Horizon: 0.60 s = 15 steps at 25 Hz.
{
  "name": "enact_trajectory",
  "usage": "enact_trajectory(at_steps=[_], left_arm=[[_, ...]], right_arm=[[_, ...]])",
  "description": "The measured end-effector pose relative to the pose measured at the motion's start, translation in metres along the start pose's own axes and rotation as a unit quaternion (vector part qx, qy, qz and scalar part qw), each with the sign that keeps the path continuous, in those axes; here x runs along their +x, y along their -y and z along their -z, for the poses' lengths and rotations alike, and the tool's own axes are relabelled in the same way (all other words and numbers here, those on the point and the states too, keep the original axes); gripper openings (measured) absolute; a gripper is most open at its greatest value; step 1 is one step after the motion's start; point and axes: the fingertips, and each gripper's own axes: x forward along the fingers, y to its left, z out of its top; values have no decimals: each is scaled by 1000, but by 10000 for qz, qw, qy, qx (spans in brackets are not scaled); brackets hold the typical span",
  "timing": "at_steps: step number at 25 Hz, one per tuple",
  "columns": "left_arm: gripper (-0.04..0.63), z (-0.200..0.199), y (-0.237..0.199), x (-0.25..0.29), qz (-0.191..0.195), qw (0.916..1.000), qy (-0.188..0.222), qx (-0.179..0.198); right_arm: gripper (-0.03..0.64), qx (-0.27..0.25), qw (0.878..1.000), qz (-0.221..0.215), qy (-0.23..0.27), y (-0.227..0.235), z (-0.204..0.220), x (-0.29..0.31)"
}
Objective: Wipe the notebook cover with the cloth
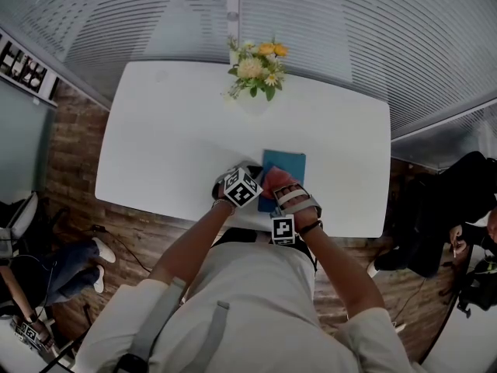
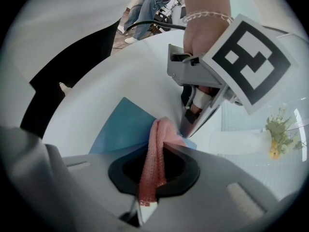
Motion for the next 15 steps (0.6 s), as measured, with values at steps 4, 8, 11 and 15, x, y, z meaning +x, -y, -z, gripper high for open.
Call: enact_trajectory(at_steps=[4,8,11,15], left_arm=[[1,-1,1,-1,9,10000,6,-8],[1,-1,1,0,17,10000,2,-16],[0,0,1,-1,22,10000,-10,-15],[1,0,0,0,26,10000,-18,-19]], right_arm=[[6,227,9996,-156,93,0,-6,-10],[6,-24,10000,24,4,-2,-2,-4],[6,-18,10000,10,-1,-3,-3,-5],[6,-14,10000,0,4,-4,-3,-5]])
